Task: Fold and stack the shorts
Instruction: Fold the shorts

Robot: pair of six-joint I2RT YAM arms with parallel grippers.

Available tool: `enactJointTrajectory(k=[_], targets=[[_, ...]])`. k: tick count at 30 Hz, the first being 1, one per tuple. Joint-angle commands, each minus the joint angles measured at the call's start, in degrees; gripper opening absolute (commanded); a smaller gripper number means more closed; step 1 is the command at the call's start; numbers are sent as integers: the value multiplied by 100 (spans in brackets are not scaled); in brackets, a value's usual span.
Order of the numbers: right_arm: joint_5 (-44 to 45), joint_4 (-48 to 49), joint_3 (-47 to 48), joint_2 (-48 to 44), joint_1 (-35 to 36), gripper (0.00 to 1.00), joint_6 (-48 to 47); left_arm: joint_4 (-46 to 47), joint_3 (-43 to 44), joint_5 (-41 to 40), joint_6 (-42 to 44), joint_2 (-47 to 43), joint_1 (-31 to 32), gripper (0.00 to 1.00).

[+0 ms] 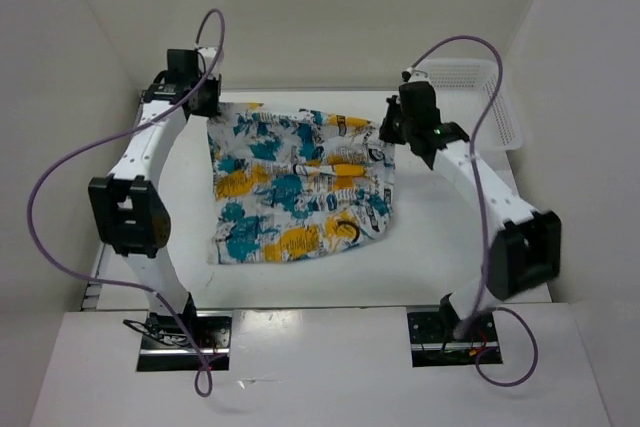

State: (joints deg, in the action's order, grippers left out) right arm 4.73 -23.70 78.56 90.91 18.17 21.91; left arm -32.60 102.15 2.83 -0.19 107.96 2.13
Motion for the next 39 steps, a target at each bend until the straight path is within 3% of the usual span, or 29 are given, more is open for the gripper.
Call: enactJointTrajectory(k=[1, 3, 5, 6, 10, 11, 12, 14, 18, 22, 29, 39], targets=[[361, 235, -1174, -1013, 721, 1, -126, -555, -912, 43, 19, -836, -20, 0], [362, 262, -1841, -1234, 1266, 1, 155, -169, -2365, -229, 19, -1484, 259, 0], [362, 69, -2186, -1234, 1608, 4, 400, 42, -3058, -476, 19, -1786, 323, 0], [231, 7, -2475, -1234, 1689, 19, 463, 43, -3269, -476, 19, -1953, 393, 0], [-190, -196, -2890, -1549, 1812, 49, 463, 113, -4070, -538, 19, -2288, 516, 0], [-192, -196, -2943, -1742, 1812, 52, 463, 174, -4289, -590, 19, -2349, 516, 0], [-192, -100, -3013, -2222, 1812, 62, 463, 175, -4378, -652, 19, -2428, 516, 0], [-192, 163, -3083, -2734, 1725, 69, 463, 228, -4510, -704, 19, -2490, 516, 0], [-410, 567, -3241, -3352, 979, 69, 586, 333, -4739, -758, 19, -2552, 516, 0], [-947, 946, -3164, -2364, 723, 65, 586, 386, -4739, -871, 19, -2552, 516, 0], [-1088, 1131, -2312, -499, 670, 57, 235, 491, -4739, -925, 19, -2552, 516, 0], [-1422, 1474, -2003, 733, 512, 53, 112, 491, -4687, -977, 19, -2552, 516, 0]])
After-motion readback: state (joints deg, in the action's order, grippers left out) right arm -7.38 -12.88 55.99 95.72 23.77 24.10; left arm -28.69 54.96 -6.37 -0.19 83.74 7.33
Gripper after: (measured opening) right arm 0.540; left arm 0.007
